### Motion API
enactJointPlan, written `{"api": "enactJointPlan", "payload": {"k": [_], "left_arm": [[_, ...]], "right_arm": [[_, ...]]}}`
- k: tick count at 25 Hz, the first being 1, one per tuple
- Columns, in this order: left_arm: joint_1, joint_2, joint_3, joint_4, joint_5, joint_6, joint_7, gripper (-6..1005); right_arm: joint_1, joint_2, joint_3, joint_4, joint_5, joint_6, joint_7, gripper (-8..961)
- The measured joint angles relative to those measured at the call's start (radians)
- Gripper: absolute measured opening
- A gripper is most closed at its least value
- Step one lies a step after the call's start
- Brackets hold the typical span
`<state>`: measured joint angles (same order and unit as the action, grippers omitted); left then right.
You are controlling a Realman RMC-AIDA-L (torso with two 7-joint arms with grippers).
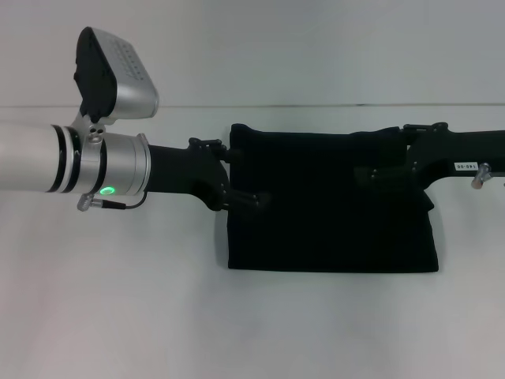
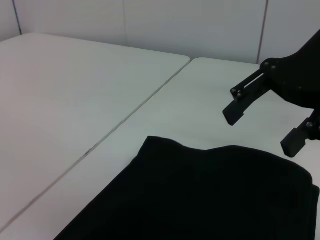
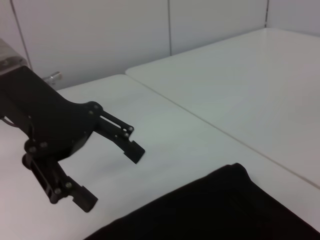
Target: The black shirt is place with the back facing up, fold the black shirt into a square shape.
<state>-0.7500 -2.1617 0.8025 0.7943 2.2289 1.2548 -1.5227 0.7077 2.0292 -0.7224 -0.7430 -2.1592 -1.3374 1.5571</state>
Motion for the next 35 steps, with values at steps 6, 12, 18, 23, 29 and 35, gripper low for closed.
{"api": "enactJointPlan", "payload": {"k": [6, 12, 18, 23, 29, 35], "left_arm": [[0.014, -0.002, -0.004, -0.005, 0.0, -0.009, -0.002, 937], [0.014, -0.003, 0.002, -0.007, 0.0, -0.007, -0.015, 936], [0.014, -0.003, -0.002, -0.007, 0.0, -0.002, -0.017, 936], [0.014, -0.003, -0.002, -0.007, 0.0, -0.007, -0.017, 937], [0.013, -0.003, -0.001, -0.007, -0.002, -0.007, -0.017, 937], [0.012, -0.003, 0.0, -0.007, -0.002, -0.006, -0.017, 936]], "right_arm": [[-0.01, -0.001, 0.002, 0.002, -0.001, 0.013, 0.0, 894], [-0.011, 0.0, 0.006, 0.007, -0.001, 0.027, 0.0, 894], [-0.019, 0.0, 0.007, 0.008, -0.001, 0.028, 0.0, 894], [-0.02, 0.0, 0.007, 0.008, -0.001, 0.029, 0.0, 894], [-0.02, 0.0, 0.008, 0.008, 0.001, 0.037, 0.0, 894], [-0.022, 0.0, 0.008, 0.008, 0.004, 0.038, 0.0, 894]]}}
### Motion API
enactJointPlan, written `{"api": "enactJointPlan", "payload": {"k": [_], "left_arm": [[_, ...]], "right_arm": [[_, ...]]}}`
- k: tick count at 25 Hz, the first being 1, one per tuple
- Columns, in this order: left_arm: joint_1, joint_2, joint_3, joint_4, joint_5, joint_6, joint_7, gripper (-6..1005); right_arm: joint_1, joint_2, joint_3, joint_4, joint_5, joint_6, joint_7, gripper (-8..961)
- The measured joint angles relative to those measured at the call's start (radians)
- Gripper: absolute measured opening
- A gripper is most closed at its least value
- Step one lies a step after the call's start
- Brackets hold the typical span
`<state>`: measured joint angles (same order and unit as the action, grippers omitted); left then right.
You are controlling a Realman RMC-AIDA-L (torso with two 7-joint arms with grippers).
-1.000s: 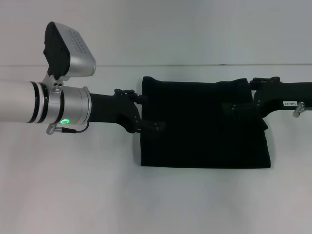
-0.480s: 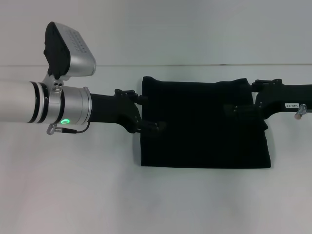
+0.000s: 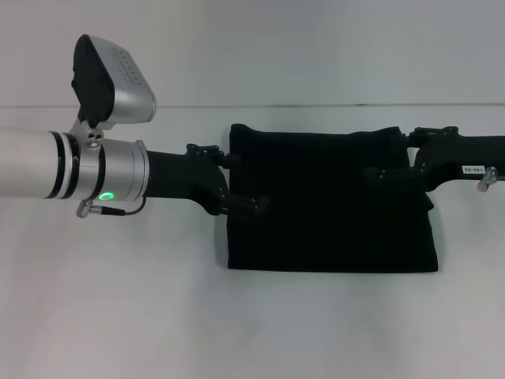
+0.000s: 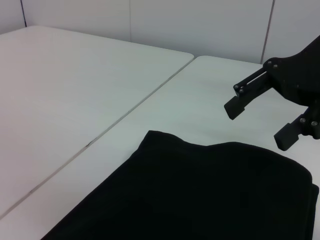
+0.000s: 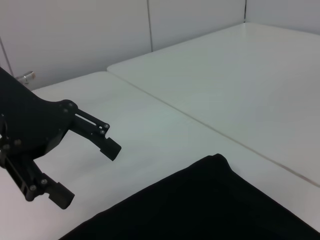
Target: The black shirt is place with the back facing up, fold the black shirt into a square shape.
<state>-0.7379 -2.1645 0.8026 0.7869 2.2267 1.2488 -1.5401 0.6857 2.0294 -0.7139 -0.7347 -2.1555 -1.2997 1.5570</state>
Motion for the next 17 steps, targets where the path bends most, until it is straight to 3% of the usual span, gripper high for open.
{"api": "enactJointPlan", "payload": {"k": [17], "left_arm": [[-0.003, 0.0, -0.002, 0.002, -0.005, 0.001, 0.0, 936]], "right_arm": [[0.0, 0.001, 0.002, 0.0, 0.007, 0.009, 0.0, 894]]}}
